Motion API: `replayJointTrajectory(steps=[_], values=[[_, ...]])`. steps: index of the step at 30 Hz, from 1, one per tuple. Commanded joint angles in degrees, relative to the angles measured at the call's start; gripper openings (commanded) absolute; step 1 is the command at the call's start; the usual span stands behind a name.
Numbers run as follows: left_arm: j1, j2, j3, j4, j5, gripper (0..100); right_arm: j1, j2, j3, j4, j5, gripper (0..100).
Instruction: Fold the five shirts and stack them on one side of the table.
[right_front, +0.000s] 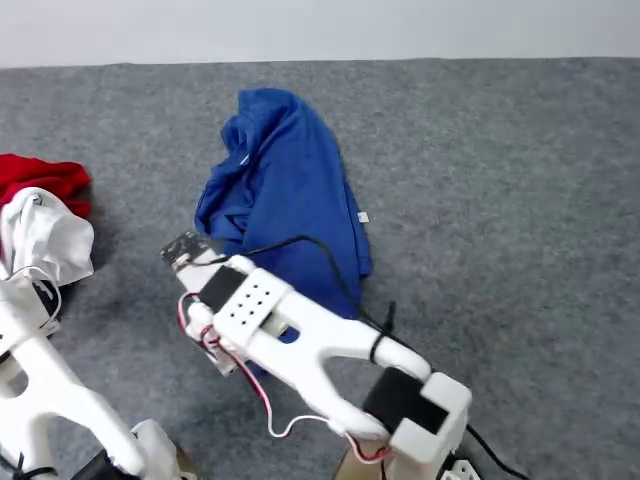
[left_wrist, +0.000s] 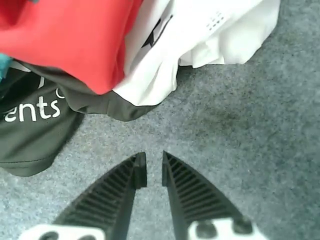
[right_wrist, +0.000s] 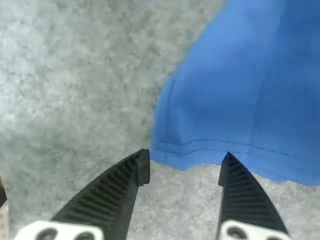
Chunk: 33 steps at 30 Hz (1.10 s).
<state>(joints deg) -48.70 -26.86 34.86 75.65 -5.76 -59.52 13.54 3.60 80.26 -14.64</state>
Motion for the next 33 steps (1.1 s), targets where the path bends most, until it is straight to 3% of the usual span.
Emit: replayJointTrajectory(steps=[1, 20, 28, 33], values=[[-0.2, -1.8, -0.7, -0.4, 0.3, 6, -1.7, 1.4, -5.4, 3.0, -0.5, 23.4], [0.1, -1.8, -0.4, -0.5, 0.3, 6, -1.9, 7.9, -6.2, 1.1, -0.4, 23.2], [0.1, -1.8, -0.3, -0.5, 0.3, 6, -1.7, 8.0, -6.2, -1.3, -0.1, 8.4], [0.1, -1.8, -0.3, -0.5, 0.3, 6, -1.6, 8.0, -6.1, -1.1, -0.1, 11.3]])
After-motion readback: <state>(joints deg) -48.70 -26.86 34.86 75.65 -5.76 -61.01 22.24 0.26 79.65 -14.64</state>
